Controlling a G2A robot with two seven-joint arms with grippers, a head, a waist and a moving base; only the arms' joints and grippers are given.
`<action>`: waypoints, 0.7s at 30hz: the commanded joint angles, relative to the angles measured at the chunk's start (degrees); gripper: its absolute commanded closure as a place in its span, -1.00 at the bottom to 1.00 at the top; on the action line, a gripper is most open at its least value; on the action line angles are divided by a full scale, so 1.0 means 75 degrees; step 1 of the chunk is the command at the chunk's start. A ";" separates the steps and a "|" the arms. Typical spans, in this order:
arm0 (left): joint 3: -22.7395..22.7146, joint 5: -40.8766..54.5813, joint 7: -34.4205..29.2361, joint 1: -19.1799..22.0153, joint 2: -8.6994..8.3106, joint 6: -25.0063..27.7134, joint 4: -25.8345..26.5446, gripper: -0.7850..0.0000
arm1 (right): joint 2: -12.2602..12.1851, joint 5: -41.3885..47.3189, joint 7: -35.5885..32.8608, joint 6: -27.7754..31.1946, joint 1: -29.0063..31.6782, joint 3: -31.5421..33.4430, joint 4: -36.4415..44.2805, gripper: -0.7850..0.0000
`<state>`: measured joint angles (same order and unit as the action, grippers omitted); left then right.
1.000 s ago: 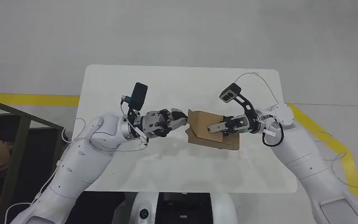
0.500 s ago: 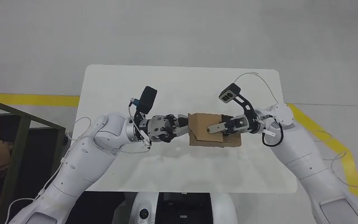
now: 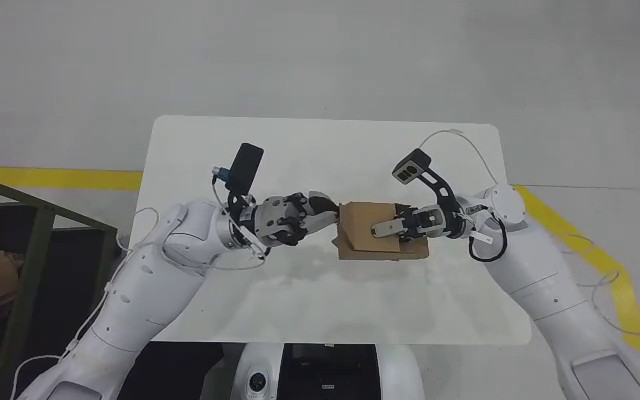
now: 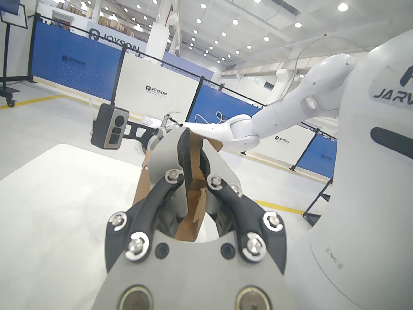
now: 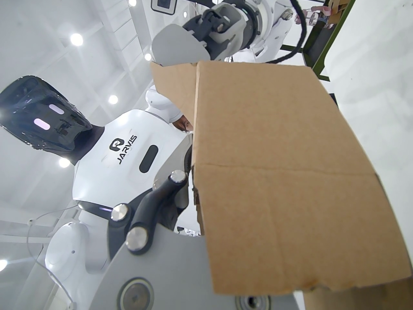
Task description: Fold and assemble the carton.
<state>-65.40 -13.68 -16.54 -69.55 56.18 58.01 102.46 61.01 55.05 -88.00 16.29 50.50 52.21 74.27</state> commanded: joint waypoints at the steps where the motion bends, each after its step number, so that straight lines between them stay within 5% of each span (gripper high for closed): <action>1: -0.0198 -0.0087 0.0257 -0.0102 -0.0002 -0.0001 0.0048 0.67 | 0.0004 -0.0014 0.0000 0.0000 -0.0010 -0.0010 -0.0047 1.00; 2: -0.0291 -0.0138 0.0360 -0.0147 -0.0002 -0.0001 0.0060 0.59 | 0.0007 -0.0015 0.0000 0.0000 -0.0014 -0.0011 -0.0072 1.00; 5: -0.0475 -0.0220 0.0526 -0.0211 0.0003 -0.0082 0.0138 -0.41 | 0.0011 -0.0090 0.0000 0.0000 -0.0036 -0.0022 -0.0129 1.00; 6: -0.0507 -0.0217 0.0540 -0.0207 0.0004 -0.0098 0.0200 -1.00 | 0.0013 -0.0106 0.0000 0.0000 -0.0041 -0.0023 -0.0149 1.00; 14: -0.0469 0.0485 -0.1021 0.0227 -0.0095 -0.1071 0.0395 -1.00 | 0.0043 -0.0374 0.0000 0.0000 -0.0129 -0.0079 -0.0420 1.00; 21: -0.0538 0.2530 -0.4043 0.0690 -0.0319 -0.3113 0.0374 -1.00 | 0.0088 -0.0628 0.0009 0.0008 -0.0183 0.0014 -0.0664 1.00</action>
<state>-69.40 2.20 -42.29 -64.59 54.01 37.82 105.51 61.63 50.60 -87.96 16.33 49.12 52.19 69.53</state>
